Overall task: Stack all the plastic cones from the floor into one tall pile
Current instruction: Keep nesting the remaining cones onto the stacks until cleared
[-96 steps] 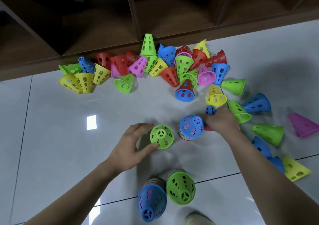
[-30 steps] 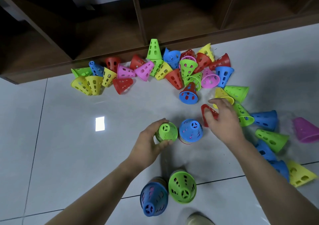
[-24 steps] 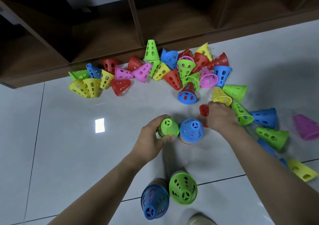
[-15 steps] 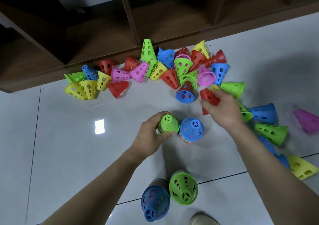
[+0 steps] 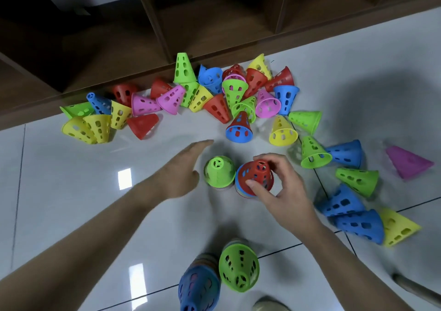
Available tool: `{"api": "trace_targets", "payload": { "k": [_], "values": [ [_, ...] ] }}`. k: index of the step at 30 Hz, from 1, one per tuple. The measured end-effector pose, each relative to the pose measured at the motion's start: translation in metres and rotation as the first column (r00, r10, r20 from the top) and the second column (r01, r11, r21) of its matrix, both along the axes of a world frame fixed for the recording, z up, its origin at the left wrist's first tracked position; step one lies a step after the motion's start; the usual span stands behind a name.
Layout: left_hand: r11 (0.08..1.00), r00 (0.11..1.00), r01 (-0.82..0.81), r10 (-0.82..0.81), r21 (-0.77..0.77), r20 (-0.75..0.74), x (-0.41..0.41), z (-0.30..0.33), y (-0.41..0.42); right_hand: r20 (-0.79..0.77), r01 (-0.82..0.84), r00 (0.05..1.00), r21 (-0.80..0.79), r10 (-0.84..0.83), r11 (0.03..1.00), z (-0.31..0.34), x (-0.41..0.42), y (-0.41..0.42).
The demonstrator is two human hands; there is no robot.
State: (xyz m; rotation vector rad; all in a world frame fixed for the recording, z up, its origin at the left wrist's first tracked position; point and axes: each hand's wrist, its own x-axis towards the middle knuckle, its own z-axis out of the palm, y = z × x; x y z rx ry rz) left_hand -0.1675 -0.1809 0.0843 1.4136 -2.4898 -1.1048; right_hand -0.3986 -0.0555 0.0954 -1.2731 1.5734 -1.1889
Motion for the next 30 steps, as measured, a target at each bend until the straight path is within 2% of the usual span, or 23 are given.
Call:
{"api": "trace_targets", "payload": {
  "k": [2,6,10,12,15,17,22,27,30],
  "values": [
    [0.996,0.999,-0.019,0.022,-0.087,0.036,-0.003,0.000,-0.025,-0.031,-0.016,0.999,0.022,0.017,1.000,-0.005,0.000,-0.001],
    [0.977,0.990,0.022,0.007,-0.210,0.139,-0.025,-0.012,-0.070,-0.214,-0.083,0.973,0.019,0.085,0.996,-0.013,0.000,-0.003],
    [0.973,0.974,0.029,0.024,-0.228,0.224,-0.049,-0.020,-0.098,-0.245,-0.046,0.969,-0.010,0.042,0.999,-0.020,-0.004,-0.010],
    [0.933,0.930,0.161,-0.035,-0.321,0.367,-0.058,-0.021,-0.107,-0.246,-0.017,0.969,-0.012,0.014,1.000,-0.022,-0.002,-0.016],
    [0.741,0.754,0.513,-0.148,-0.434,0.640,-0.071,-0.022,-0.114,-0.237,0.010,0.971,-0.011,-0.012,1.000,-0.024,0.001,-0.026],
    [0.693,0.691,0.576,-0.129,-0.434,0.711,-0.078,-0.022,-0.117,-0.230,0.015,0.973,-0.023,-0.020,1.000,-0.026,0.003,-0.029],
    [0.742,0.723,0.476,-0.023,-0.472,0.691,-0.085,-0.014,-0.122,-0.194,0.065,0.978,-0.082,-0.080,0.994,-0.034,0.007,-0.028],
    [0.761,0.584,0.502,0.052,-0.411,0.810,-0.070,-0.013,-0.116,-0.175,0.053,0.982,-0.078,-0.066,0.996,-0.037,0.006,-0.029],
    [0.758,0.559,0.528,0.030,-0.383,0.829,-0.054,-0.013,-0.110,-0.176,0.051,0.982,-0.072,-0.063,0.996,-0.038,0.004,-0.029]
  ]
}}
